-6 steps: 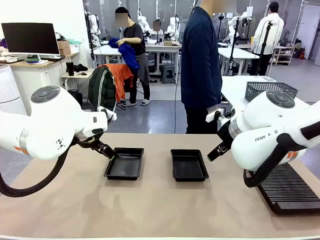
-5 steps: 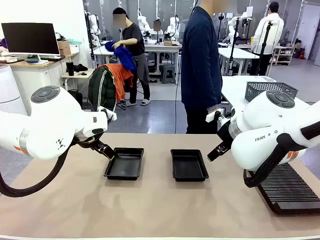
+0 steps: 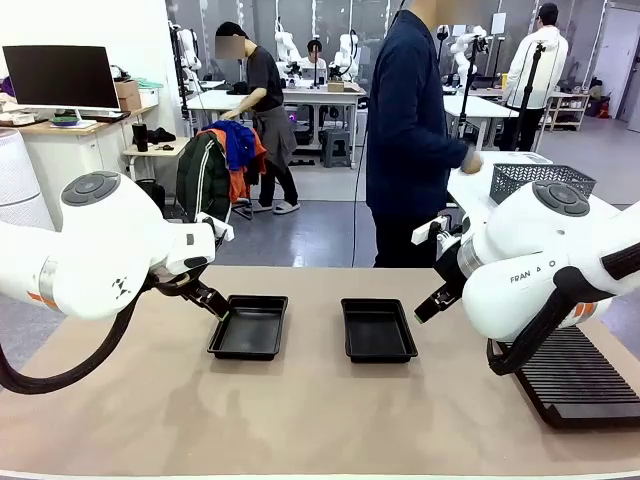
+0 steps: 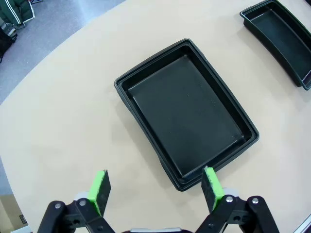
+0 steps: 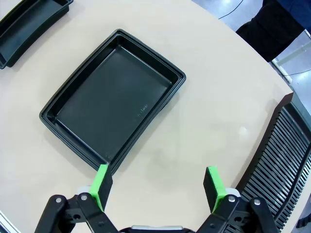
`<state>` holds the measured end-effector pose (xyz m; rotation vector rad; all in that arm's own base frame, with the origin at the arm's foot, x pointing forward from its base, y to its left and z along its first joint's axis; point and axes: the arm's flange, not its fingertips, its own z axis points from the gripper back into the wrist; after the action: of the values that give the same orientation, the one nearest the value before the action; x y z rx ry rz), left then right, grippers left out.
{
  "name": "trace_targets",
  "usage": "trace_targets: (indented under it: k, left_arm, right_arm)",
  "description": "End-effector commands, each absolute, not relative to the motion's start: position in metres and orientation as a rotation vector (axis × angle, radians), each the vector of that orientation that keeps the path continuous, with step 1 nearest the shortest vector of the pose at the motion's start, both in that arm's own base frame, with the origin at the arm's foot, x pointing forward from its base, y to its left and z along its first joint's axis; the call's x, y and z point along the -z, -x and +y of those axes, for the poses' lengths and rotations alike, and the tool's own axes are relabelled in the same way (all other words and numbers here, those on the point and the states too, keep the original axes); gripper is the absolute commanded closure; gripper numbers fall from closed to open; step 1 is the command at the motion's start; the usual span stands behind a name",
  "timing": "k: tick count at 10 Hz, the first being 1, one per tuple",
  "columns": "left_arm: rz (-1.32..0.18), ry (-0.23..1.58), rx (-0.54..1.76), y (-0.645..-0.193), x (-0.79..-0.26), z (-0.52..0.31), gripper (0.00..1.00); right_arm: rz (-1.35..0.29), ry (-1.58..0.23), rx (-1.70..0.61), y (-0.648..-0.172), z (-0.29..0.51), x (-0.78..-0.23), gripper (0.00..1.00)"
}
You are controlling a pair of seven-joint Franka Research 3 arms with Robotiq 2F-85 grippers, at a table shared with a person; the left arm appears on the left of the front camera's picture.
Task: Inspect and transfer BCBs to ESD trays.
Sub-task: Pick up the Blank PCB from the PCB Rack and place it in the left ESD tray.
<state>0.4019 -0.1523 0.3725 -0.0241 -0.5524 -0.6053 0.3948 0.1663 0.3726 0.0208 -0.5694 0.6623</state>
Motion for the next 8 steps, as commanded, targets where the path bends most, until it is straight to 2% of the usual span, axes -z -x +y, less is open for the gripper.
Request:
trace_targets:
  k: [1,3,5,8]
  left_arm:
    - [-0.552,0.024,0.604,-0.402,-0.372,-0.152,0.0]
    - [-0.552,0.024,0.605,-0.402,-0.373,-0.152,0.0]
    - [-0.519,0.067,0.514,-0.393,-0.448,-0.129,0.0]
    - [-0.445,0.198,0.43,-0.374,-0.554,-0.093,0.0]
  right_arm:
    - [-0.569,-0.021,-0.662,-0.395,0.166,-0.373,0.0]
    - [-0.569,-0.021,-0.662,-0.395,0.166,-0.373,0.0]
    - [-0.514,-0.054,-0.536,-0.37,0.15,-0.463,0.0]
    - [-0.367,-0.133,-0.456,-0.347,0.131,-0.569,0.0]
